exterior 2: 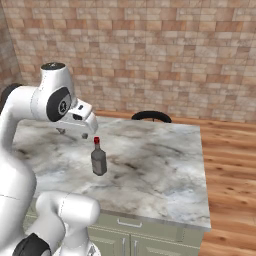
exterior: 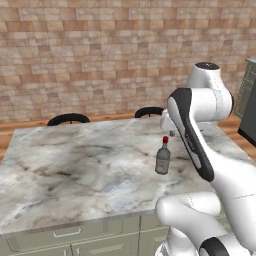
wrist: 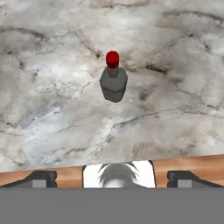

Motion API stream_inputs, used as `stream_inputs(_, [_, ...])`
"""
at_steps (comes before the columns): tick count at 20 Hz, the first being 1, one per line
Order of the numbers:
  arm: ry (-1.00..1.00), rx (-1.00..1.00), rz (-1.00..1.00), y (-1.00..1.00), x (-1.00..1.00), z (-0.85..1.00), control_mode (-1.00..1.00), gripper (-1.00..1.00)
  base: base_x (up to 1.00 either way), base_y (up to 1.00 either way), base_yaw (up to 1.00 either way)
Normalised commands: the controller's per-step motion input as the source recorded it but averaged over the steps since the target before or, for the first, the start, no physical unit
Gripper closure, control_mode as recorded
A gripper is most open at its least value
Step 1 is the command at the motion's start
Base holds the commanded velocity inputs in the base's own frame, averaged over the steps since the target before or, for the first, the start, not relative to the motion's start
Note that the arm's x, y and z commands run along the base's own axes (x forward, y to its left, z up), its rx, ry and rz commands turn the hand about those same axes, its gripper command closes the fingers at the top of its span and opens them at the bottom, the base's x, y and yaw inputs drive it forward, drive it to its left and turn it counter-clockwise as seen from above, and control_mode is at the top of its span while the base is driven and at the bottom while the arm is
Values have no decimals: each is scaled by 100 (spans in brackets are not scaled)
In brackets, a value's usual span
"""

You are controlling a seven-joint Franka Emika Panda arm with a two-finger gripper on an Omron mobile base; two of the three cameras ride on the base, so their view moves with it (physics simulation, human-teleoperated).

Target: Move the drinks to the dining counter.

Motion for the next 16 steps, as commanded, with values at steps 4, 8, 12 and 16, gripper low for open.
stream_inputs(4, [-17, 0, 0, 0, -55, 5, -100, -100, 0, 0, 0])
stream_inputs(8, [-16, 0, 0, 0, -44, 3, -100, -100, 0, 0, 0])
stream_inputs(12, [-14, 0, 0, 0, -45, 1, -100, -100, 0, 0, 0])
stream_inputs(16, [-8, 0, 0, 0, -36, 1, -100, -100, 0, 0, 0])
